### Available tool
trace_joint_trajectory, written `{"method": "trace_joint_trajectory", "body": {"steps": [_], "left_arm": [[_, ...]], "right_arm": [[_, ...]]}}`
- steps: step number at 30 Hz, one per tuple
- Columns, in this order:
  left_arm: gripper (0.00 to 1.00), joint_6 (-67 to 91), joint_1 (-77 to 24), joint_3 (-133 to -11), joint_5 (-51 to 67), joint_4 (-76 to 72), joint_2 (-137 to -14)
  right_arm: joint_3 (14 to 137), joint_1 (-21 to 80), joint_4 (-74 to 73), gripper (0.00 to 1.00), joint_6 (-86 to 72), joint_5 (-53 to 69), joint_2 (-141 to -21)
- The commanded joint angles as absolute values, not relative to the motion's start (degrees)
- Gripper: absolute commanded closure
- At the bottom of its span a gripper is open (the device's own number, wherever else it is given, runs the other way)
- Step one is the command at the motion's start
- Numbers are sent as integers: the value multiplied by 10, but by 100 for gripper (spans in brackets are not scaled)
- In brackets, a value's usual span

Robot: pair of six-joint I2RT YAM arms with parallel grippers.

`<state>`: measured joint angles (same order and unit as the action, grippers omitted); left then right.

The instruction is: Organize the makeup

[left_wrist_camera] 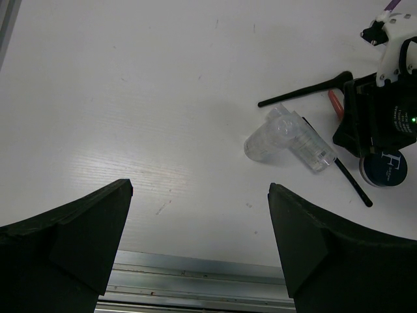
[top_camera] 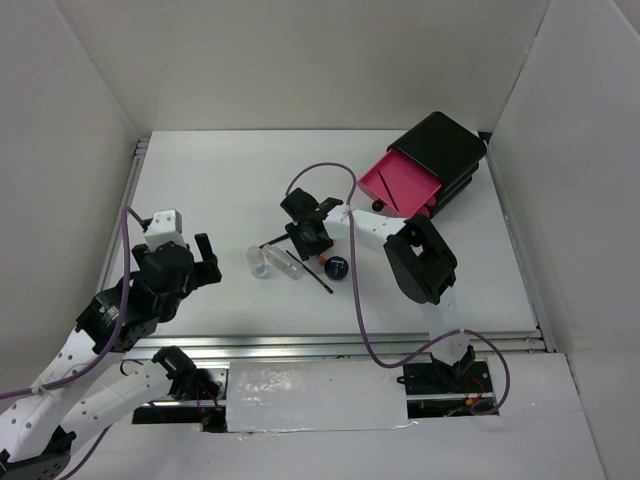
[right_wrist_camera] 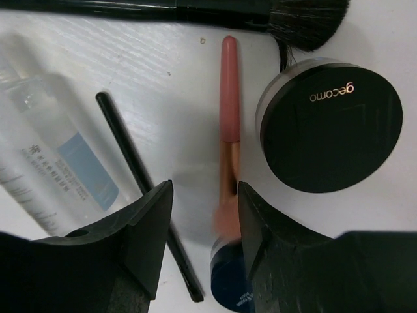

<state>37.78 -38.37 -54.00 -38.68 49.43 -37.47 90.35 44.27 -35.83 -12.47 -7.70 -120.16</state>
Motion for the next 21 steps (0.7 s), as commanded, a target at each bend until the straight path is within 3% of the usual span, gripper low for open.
{"method": "trace_joint_trajectory", "body": {"steps": [1,4,7,8,12,16,21], "left_arm": [[0,376,-386,-552,-386,481,-371],[1,375,-386,-551,-384,479,-370],[1,375,-386,-551,-384,478,-370],[1,374,-386,-551,-384,478,-370],[1,375,-386,-551,-384,478,-368],[1,374,-386,-551,-383,477,-368],[1,374,-387,-551,-382,477,-369]], "right_arm": [[895,439,-341,48,-133,-67,-1209],[896,438,-341,48,-132,-62,-1215],[902,436,-344,55,-130,-54,-1219],[902,436,-345,67,-129,-51,-1219],[902,435,-345,85,-127,-42,-1217],[897,436,-337,92,-127,-53,-1195],[907,436,-344,92,-117,-68,-1126]]}}
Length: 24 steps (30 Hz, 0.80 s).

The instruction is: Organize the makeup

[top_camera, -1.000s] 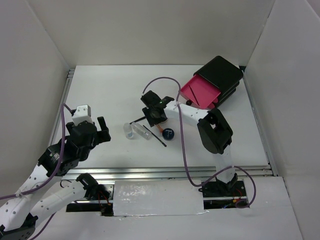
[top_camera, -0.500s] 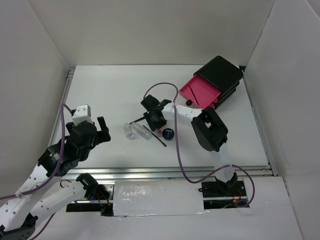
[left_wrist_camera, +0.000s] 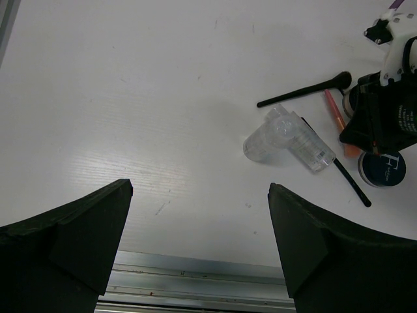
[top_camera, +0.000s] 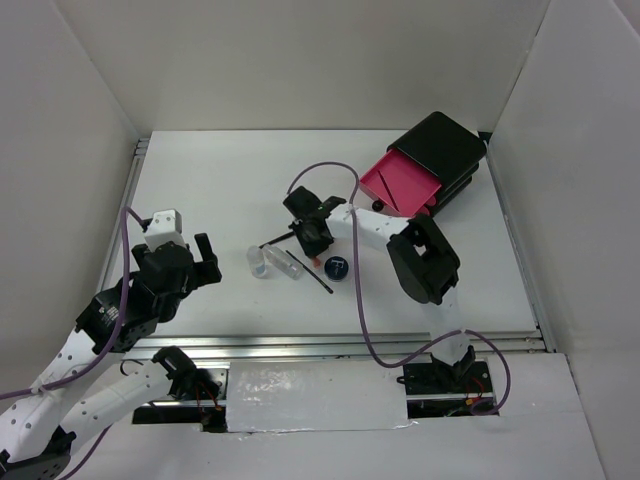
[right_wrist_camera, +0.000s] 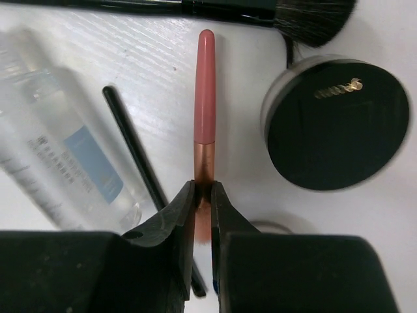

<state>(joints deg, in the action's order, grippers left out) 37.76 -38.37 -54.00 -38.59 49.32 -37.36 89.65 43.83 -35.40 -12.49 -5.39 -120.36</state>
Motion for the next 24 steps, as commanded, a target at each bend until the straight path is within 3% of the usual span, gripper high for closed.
{"method": "trace_joint_trajectory", "body": {"steps": [1,6,13,24], "left_arm": [[1,374,-386,-551,-382,477,-369],[1,374,-386,-551,-382,478,-368],[0,373,-386,-550,-381,476,-366],[1,370,-386,-550,-375,475,-372]], "right_arm": [[911,436,-346,92,-115,-71,-1112],[931,425,-378,92,-104,-116,-1031],[962,284,-441,90,-102,-222,-997],[947,174,-430,86,-62,-221,-987]]}}
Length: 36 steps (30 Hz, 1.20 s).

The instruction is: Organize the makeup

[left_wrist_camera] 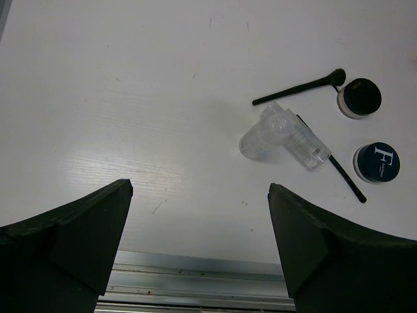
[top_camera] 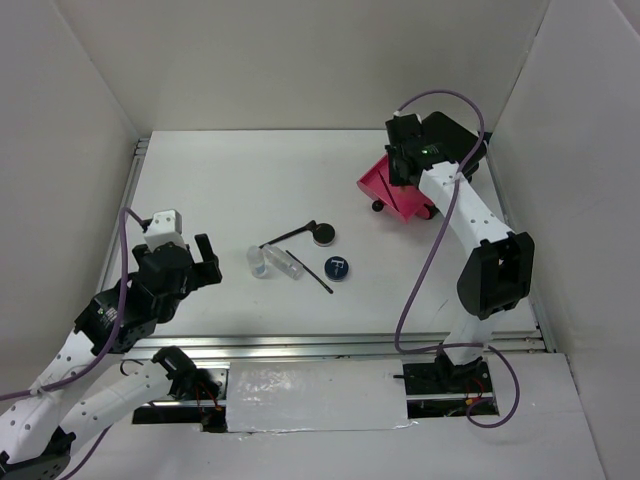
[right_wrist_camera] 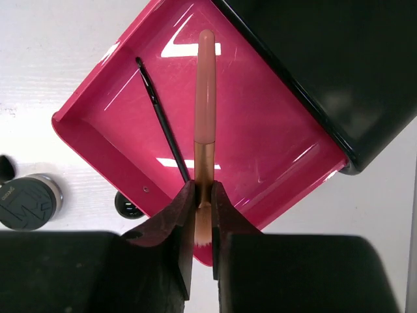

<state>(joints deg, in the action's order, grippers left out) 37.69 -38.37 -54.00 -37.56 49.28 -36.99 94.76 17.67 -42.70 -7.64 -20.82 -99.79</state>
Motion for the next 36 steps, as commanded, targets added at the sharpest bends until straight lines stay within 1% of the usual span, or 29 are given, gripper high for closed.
{"method": "trace_joint_trajectory", "body": {"steps": [1,2,3,4,5,6,8,10,14,15,17,18,20,21,22,25,28,36], "left_arm": [[1,369,-386,-550,-374,473,-372],[1,368,-386,-549,-374,472,-372],[1,368,-386,-549,-374,472,-372],[1,367,-386,-549,-373,472,-372],[0,367,-386,-549,-373,471,-373],[1,367,-386,-549,-373,471,-374],[1,366,-386,-549,-372,470,-377],[1,367,-387,-549,-372,472,-379],[1,367,-386,-550,-373,472,-380],[1,369,-386,-550,-375,474,-380],[1,369,-387,-550,-377,474,-379],[1,371,-386,-551,-378,475,-378],[1,371,-387,-550,-378,475,-378],[0,372,-387,-550,-378,475,-378],[1,371,-386,-550,-378,475,-378],[1,369,-386,-550,-376,474,-380],[0,371,-387,-551,-377,475,-381],[1,371,-387,-550,-378,474,-374]], "right_arm": [[949,169,-431,82,-65,-216,-992],[949,169,-429,77,-66,-216,-994],[950,169,-433,70,-69,-218,-998],[957,169,-441,51,-69,-203,-998],[958,170,-442,39,-69,-200,-997],[956,172,-439,25,-73,-200,-989],[959,177,-443,15,-72,-188,-979],[969,188,-446,15,-73,-181,-964],[938,258,-436,20,-41,-93,-926],[904,308,-425,25,-27,-67,-914],[865,353,-397,32,-16,-41,-906],[834,387,-392,40,-8,-13,-911],[808,414,-376,45,-8,-3,-928],[791,435,-374,51,-6,23,-935],[784,447,-364,52,-6,26,-943],[781,495,-360,53,-17,6,-983],[791,514,-361,54,-27,-15,-1020],[792,513,-337,54,-33,-27,-1087]]}}
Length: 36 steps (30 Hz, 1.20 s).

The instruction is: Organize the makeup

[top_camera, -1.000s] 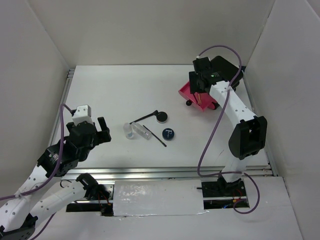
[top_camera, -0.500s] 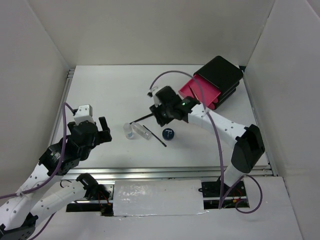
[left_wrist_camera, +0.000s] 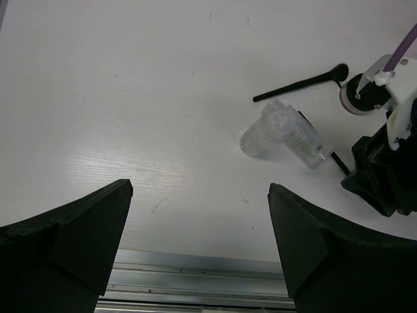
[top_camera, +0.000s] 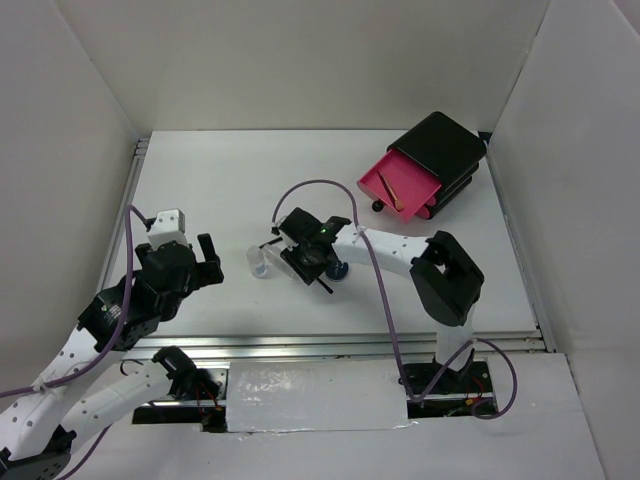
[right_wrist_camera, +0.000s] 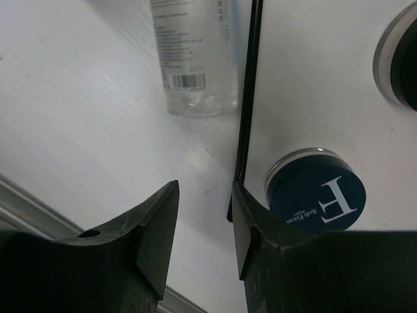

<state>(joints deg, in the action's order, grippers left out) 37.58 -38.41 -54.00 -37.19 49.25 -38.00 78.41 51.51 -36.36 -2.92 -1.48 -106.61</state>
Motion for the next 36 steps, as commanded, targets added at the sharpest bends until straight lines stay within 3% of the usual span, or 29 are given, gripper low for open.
{"method": "trace_joint_trajectory", "body": {"steps": [1,24,26,29,36], "left_arm": [[1,372,-387,-550,-378,475,-374],[1,369,-387,-549,-374,473,-375],[0,369,-387,-549,-374,473,-374],[1,369,-387,-549,-374,473,-374],[1,368,-387,-550,-374,473,-372]], "right_arm": [[792,512,-335,54,-34,-33,-1100],[770,478,-323,53,-37,-33,-1120],[770,478,-328,60,-35,-10,-1123],[764,478,-329,79,-38,10,-1123],[748,478,-331,89,-55,8,-1096]]}}
